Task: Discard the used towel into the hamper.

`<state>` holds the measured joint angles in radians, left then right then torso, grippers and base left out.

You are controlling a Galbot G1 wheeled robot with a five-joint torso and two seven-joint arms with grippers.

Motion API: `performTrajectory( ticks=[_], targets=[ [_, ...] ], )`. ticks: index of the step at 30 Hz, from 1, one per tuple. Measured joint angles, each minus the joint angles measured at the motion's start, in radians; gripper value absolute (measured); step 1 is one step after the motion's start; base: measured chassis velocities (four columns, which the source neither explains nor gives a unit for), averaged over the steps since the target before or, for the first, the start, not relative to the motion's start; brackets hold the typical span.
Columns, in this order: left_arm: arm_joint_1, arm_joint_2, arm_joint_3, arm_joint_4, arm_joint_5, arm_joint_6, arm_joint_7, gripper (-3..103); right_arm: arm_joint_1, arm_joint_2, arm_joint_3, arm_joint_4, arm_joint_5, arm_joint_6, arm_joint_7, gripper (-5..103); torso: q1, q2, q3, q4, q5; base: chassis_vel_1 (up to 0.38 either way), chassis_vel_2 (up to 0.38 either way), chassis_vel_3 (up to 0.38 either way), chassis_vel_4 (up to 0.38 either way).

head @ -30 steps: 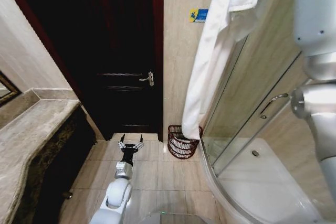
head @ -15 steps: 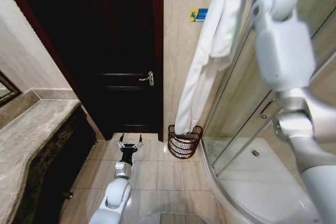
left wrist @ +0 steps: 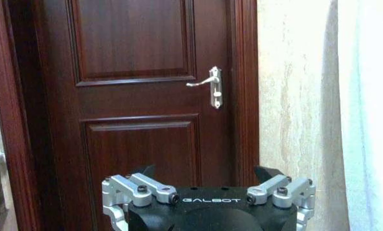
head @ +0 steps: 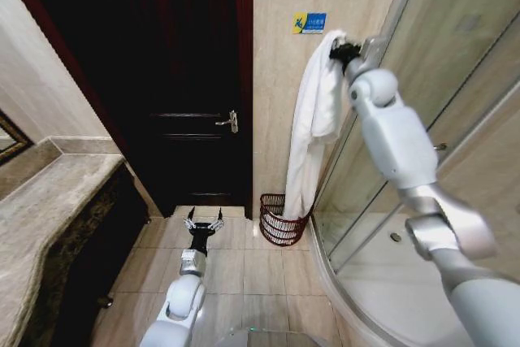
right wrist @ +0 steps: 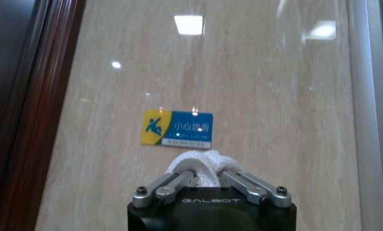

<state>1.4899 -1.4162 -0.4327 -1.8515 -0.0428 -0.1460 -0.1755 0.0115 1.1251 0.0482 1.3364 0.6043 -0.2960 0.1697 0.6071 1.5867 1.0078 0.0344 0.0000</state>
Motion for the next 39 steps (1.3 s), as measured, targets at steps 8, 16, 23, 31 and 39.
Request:
performTrajectory(
  ticks=[8, 16, 23, 31, 39],
  targets=[
    [0.002, -0.008, 0.004, 0.009, 0.006, -0.015, -0.004, 100, -0.013, -0.002, 0.021, 0.026, 0.022, 0.010, 0.036, 6, 0.000, 0.000, 0.000, 0.0003, -0.0007, 0.000, 0.000, 0.000, 0.000],
    [0.026, -0.035, 0.016, 0.001, 0.047, -0.036, 0.005, 100, -0.175, -0.061, 0.057, 0.098, 0.014, 0.045, 0.053, 6, -0.006, -0.011, -0.006, -0.0004, 0.0002, 0.000, 0.000, 0.000, 0.000],
    [0.051, -0.038, 0.010, 0.001, 0.046, -0.062, 0.005, 100, -0.181, -0.035, 0.046, 0.064, 0.018, 0.055, 0.081, 6, -0.025, -0.052, -0.028, -0.0001, 0.0001, 0.000, 0.000, 0.000, 0.000],
    [0.043, -0.034, 0.016, 0.003, 0.045, -0.070, 0.022, 100, -0.118, 0.014, 0.028, -0.029, 0.052, 0.051, 0.111, 6, -0.049, -0.105, -0.056, 0.0003, -0.0005, 0.000, 0.000, 0.000, 0.000],
    [0.054, -0.028, 0.010, 0.003, 0.040, -0.092, 0.031, 100, -0.130, 0.020, 0.001, -0.030, 0.113, 0.023, 0.136, 6, -0.073, -0.157, -0.084, 0.0000, 0.0002, 0.000, 0.000, 0.000, 0.000]
  ],
)
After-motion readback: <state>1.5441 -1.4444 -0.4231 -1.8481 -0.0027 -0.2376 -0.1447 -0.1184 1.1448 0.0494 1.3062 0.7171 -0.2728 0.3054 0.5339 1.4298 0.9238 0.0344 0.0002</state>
